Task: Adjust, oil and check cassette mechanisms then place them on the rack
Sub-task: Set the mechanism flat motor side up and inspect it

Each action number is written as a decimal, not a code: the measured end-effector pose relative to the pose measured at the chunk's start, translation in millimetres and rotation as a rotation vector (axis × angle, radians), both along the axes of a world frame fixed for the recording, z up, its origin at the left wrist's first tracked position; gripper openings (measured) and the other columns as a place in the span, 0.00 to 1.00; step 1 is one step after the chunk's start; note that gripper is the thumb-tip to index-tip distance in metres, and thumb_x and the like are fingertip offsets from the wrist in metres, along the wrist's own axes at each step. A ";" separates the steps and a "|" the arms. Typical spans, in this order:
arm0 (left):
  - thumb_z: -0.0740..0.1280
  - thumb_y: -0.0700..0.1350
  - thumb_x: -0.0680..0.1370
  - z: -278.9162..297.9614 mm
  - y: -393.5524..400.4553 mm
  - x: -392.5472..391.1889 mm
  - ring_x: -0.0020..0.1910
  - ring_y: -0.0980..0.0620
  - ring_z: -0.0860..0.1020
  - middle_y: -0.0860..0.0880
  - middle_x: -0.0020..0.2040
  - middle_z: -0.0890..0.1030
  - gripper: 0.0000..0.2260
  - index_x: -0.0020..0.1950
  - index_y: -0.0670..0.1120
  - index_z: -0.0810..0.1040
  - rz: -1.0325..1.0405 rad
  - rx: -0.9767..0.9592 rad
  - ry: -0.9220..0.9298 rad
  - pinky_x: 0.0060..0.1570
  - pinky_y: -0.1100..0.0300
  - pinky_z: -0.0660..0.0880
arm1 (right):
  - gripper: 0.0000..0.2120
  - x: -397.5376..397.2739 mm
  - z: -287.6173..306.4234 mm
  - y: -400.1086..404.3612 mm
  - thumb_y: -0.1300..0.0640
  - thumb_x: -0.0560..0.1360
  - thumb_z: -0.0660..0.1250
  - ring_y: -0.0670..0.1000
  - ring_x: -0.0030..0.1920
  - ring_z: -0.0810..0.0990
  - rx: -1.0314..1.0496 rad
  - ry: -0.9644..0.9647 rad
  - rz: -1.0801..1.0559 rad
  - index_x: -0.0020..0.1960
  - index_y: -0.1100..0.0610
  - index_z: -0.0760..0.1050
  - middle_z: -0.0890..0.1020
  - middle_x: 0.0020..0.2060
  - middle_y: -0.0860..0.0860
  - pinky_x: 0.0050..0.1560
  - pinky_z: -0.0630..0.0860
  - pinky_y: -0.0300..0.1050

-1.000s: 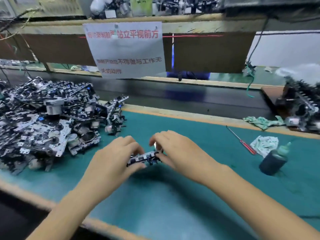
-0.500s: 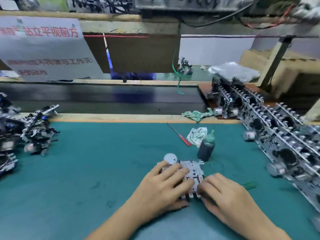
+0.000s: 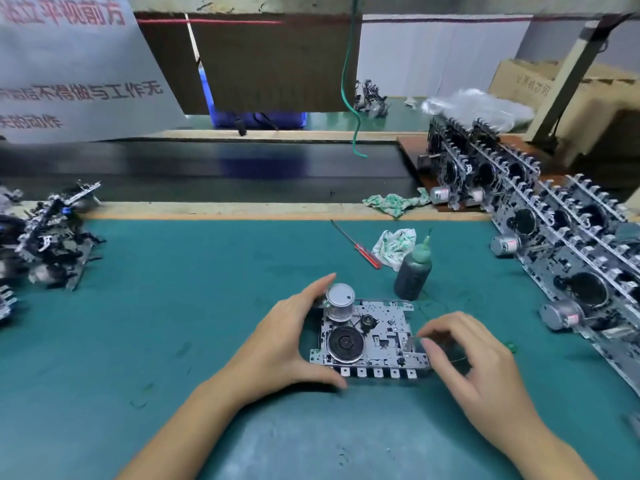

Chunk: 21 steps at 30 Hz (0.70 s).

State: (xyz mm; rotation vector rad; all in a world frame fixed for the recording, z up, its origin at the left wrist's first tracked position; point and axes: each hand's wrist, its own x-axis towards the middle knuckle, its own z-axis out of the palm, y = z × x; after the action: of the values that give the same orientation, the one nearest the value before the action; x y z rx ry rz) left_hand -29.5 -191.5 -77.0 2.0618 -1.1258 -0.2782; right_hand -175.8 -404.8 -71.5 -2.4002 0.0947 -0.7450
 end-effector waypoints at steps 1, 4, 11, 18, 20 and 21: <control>0.78 0.64 0.56 1.1 -0.3 -0.3 0.65 0.74 0.61 0.81 0.63 0.58 0.50 0.68 0.75 0.49 0.004 0.001 0.007 0.61 0.78 0.57 | 0.04 0.3 -0.3 0.0 0.51 0.75 0.63 0.42 0.41 0.74 0.020 0.003 -0.008 0.42 0.50 0.74 0.75 0.38 0.40 0.40 0.70 0.35; 0.76 0.66 0.57 3.5 -2.4 -3.6 0.67 0.72 0.59 0.80 0.66 0.54 0.50 0.67 0.77 0.43 -0.011 0.005 -0.024 0.65 0.76 0.55 | 0.04 0.9 -1.3 0.4 0.56 0.73 0.65 0.43 0.40 0.75 0.046 0.017 -0.030 0.42 0.48 0.74 0.76 0.39 0.42 0.40 0.70 0.35; 0.70 0.62 0.60 7.4 -14.7 -11.9 0.61 0.67 0.65 0.69 0.62 0.64 0.44 0.72 0.62 0.52 0.051 0.006 -0.226 0.62 0.76 0.55 | 0.05 2.7 -0.4 1.4 0.56 0.73 0.64 0.44 0.40 0.75 0.065 0.052 -0.054 0.42 0.45 0.72 0.76 0.41 0.41 0.39 0.69 0.32; 0.76 0.67 0.56 2.5 -9.9 -6.4 0.68 0.73 0.59 0.79 0.66 0.55 0.50 0.67 0.78 0.46 -0.023 -0.003 -0.038 0.65 0.76 0.56 | 0.05 1.0 3.6 -0.7 0.53 0.73 0.64 0.42 0.44 0.76 0.146 0.026 -0.098 0.42 0.43 0.72 0.77 0.41 0.42 0.41 0.69 0.31; 0.76 0.67 0.55 0.6 -9.6 -5.9 0.68 0.72 0.59 0.79 0.67 0.56 0.50 0.67 0.77 0.47 -0.029 -0.020 -0.030 0.66 0.75 0.56 | 0.03 0.3 9.0 -0.5 0.47 0.72 0.65 0.39 0.47 0.74 0.135 0.034 -0.081 0.45 0.44 0.72 0.77 0.41 0.41 0.46 0.68 0.29; 0.76 0.67 0.55 0.2 -9.0 -5.5 0.68 0.71 0.60 0.78 0.67 0.56 0.50 0.67 0.77 0.48 -0.031 -0.023 -0.028 0.66 0.74 0.57 | 0.08 0.4 12.4 -1.0 0.44 0.71 0.64 0.38 0.49 0.73 0.101 0.053 -0.053 0.48 0.45 0.72 0.77 0.44 0.40 0.49 0.67 0.29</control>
State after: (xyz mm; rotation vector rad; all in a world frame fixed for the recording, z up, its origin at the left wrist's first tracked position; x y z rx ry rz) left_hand -35.0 -200.5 -76.8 2.0351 -1.1738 -0.2516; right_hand -175.3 -405.9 -59.1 -2.3292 0.2127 -0.6844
